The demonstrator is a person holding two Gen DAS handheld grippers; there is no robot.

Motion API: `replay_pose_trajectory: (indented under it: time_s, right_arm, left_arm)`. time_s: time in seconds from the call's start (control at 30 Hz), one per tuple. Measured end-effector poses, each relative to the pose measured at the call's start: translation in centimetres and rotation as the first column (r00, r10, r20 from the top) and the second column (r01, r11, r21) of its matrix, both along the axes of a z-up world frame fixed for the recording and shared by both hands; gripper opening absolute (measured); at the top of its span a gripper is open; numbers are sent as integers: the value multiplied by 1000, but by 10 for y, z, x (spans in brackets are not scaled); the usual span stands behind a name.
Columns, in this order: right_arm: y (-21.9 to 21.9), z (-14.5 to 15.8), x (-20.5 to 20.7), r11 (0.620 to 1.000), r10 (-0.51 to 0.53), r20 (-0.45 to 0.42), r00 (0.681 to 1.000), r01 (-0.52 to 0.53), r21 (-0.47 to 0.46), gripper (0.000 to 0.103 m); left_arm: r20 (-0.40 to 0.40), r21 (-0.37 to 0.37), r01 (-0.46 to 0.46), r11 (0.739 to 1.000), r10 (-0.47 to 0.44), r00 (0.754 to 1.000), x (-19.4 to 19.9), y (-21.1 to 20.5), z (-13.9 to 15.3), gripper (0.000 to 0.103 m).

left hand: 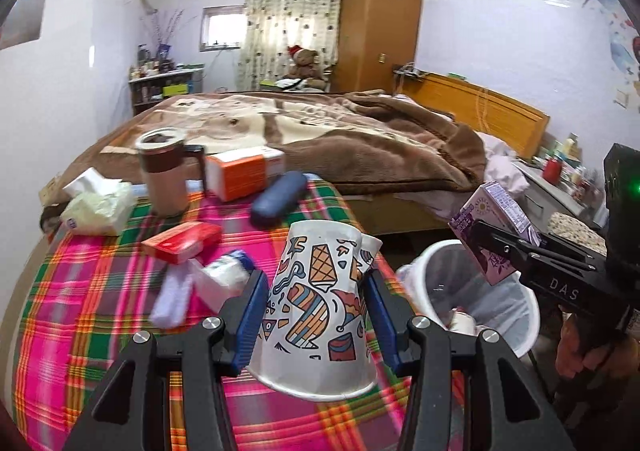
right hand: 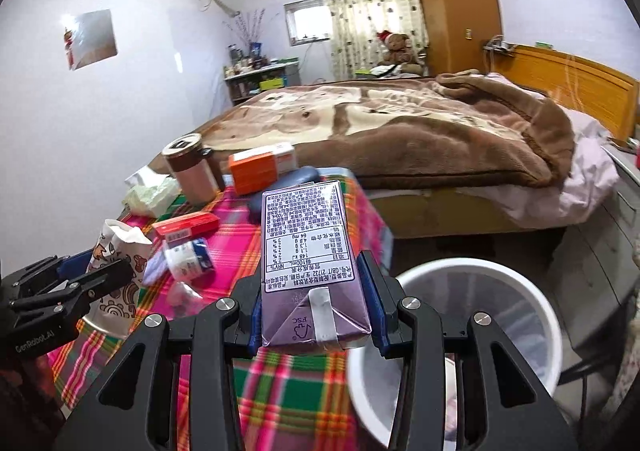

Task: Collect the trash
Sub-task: 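Carry the paper cup and purple carton over the wastebasket and open both tools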

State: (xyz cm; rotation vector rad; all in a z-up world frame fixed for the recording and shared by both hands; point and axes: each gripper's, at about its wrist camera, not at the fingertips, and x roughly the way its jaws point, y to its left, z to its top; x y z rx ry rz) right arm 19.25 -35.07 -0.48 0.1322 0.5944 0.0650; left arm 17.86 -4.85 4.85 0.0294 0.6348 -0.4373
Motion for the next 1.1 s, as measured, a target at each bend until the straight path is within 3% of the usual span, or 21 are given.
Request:
replay_pose_trajectory:
  time_s: [0.3, 0.63, 1.1]
  right_arm:
    - [-42, -6, -20, 993, -116, -18, 993, 115, -22, 42]
    - [-80, -25, -29, 977, -212, -86, 973, 211, -20, 42]
    - [-108, -49, -32, 964, -265, -159, 951, 265, -21, 42]
  left_arm:
    - [-14, -17, 141, 990, -141, 990, -11, -67, -4, 50]
    - [-80, -17, 273, 962, -274, 958, -13, -139, -25, 50]
    - [-116, 5, 323, 947, -320, 940, -9, -187, -48, 51]
